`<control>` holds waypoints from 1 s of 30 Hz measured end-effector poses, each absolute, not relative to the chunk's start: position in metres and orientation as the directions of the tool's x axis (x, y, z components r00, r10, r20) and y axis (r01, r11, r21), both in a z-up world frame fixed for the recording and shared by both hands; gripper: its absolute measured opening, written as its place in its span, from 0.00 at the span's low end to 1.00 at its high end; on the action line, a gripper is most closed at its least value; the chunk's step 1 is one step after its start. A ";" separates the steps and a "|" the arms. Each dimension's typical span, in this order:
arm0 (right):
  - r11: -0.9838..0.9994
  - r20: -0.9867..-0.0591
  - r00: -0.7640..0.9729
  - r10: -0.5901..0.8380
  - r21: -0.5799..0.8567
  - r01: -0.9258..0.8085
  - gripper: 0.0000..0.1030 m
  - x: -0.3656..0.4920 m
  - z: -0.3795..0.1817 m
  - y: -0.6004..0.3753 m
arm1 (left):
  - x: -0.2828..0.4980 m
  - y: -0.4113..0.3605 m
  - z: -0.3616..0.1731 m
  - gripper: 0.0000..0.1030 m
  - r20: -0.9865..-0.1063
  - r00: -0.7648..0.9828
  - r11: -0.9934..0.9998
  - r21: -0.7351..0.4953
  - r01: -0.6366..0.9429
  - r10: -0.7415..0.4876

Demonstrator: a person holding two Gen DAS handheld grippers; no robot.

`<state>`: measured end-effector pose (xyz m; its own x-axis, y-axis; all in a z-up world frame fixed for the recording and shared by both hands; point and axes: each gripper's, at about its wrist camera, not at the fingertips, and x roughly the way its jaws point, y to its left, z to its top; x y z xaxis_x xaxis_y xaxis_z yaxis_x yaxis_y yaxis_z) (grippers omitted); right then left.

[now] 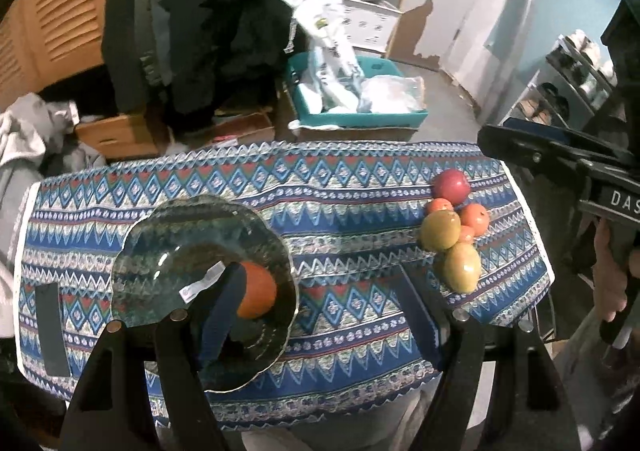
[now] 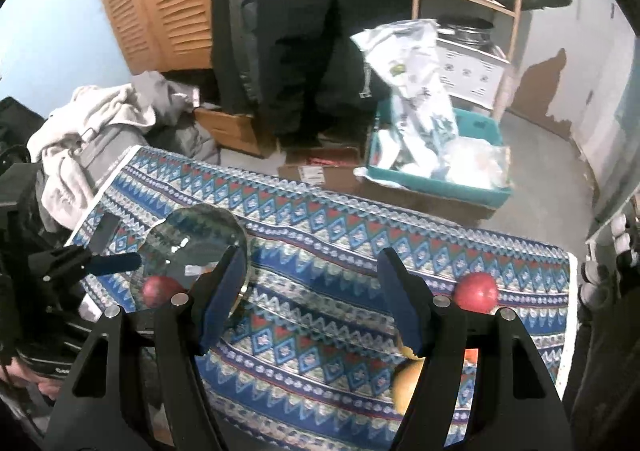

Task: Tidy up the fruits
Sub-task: 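Withdraw both tools from the bowl back toward the fruit cluster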

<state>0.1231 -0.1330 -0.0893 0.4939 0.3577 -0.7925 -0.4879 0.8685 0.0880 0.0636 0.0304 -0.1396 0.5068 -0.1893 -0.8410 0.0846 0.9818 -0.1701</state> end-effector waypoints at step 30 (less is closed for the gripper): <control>0.952 -0.791 0.554 0.261 0.115 -0.285 0.68 0.122 -0.096 -0.277 | 0.094 -0.091 -0.134 0.76 -0.853 0.450 0.954 -0.159 0.254 -0.262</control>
